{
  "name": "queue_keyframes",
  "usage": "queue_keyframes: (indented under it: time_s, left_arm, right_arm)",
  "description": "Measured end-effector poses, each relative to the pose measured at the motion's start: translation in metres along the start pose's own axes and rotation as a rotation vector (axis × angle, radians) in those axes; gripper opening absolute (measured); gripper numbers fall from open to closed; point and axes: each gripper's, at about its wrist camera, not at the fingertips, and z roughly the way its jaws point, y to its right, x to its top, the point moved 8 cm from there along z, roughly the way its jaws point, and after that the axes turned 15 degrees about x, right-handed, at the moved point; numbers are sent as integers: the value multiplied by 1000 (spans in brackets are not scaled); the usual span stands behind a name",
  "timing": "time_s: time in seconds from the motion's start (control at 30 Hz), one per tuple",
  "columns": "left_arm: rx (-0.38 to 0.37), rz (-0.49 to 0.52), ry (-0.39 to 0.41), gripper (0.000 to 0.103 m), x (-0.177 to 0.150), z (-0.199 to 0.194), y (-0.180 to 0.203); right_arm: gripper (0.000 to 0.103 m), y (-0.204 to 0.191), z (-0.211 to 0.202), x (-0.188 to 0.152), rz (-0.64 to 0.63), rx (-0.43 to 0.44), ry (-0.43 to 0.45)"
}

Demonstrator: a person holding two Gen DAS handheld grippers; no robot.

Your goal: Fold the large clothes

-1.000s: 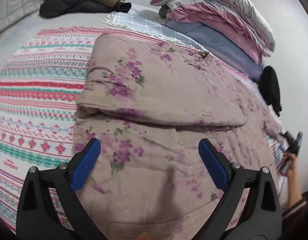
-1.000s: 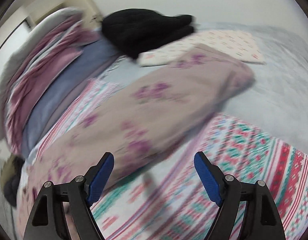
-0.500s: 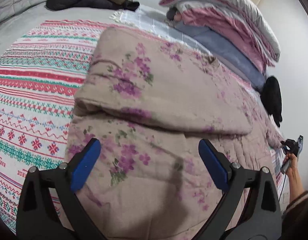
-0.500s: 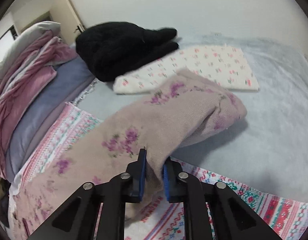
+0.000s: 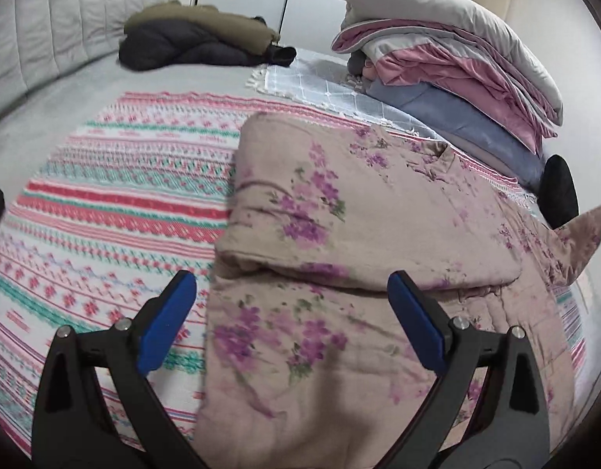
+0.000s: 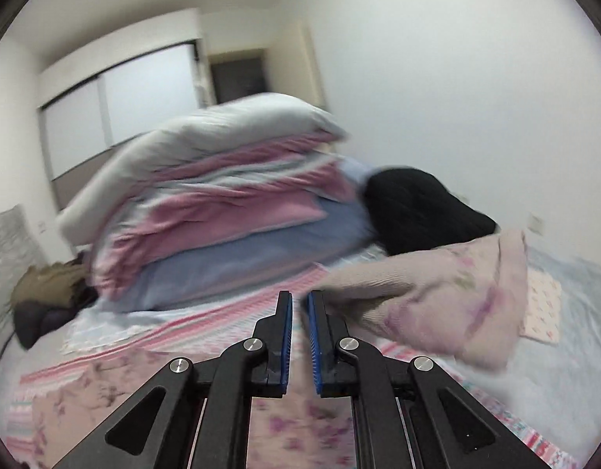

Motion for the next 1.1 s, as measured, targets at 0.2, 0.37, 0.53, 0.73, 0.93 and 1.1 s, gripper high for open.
queue_keyframes:
  time_s: [0.2,0.37,0.53,0.73,0.93,1.1]
  left_arm:
    - [-38,4,4,98,-1,-4,0]
    - [-62,16,7,98,-2,-10,1]
    - [-93,13,4,98,-1,-12,2]
    - [-103,1,-28,98,-4,-1,6]
    - [-112,-7,-28,98,-8,3,10]
    - [-143,-15,-2,98,-6,-2,17]
  right_arm:
    - [8,-132,15,-21,-156,194,-80]
    - [34,-136,56,-73,-116,192,-274]
    - [77,-47,63,-98,-9,20,-282]
    - [77,33,70,-120,39,-93,-359]
    - [77,26,128,-141,-230,-166,-457]
    - [75,28,184,-162,-389,-287,-540]
